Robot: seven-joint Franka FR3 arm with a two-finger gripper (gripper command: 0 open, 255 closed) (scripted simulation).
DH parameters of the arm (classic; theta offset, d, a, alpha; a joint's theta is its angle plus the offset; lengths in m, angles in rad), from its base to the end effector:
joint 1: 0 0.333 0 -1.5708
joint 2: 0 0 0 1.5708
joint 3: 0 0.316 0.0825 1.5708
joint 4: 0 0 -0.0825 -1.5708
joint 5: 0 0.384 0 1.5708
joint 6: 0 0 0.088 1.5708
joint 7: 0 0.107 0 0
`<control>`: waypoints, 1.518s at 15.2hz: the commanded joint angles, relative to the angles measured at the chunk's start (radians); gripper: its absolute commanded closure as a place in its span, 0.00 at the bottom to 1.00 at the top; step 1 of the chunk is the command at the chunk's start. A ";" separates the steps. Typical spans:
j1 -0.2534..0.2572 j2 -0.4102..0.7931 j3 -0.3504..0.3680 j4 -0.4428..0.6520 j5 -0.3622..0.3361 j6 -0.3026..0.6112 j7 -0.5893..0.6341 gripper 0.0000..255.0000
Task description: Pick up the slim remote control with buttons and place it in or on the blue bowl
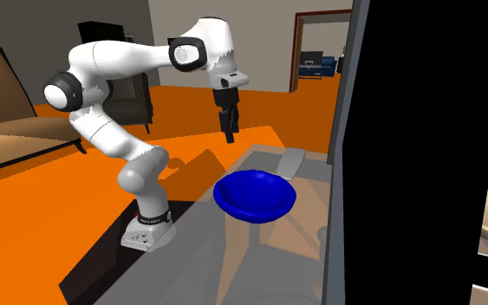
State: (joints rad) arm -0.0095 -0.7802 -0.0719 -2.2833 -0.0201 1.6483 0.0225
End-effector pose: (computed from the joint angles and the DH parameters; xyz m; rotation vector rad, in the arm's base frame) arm 0.3152 -0.0362 0.6299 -3.1030 0.1346 -0.2247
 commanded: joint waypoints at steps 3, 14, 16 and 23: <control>0.043 0.061 -0.074 0.046 -0.035 0.001 -0.184 0.00; 0.283 0.539 -0.386 0.472 -0.054 -0.038 -1.185 0.00; 0.308 0.639 -0.415 0.566 -0.028 -0.056 -1.362 0.00; 0.313 0.681 -0.419 0.538 -0.018 0.003 -1.459 0.00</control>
State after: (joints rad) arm 0.3029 -0.0953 -0.4928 -1.7274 -0.0362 1.6361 -1.4376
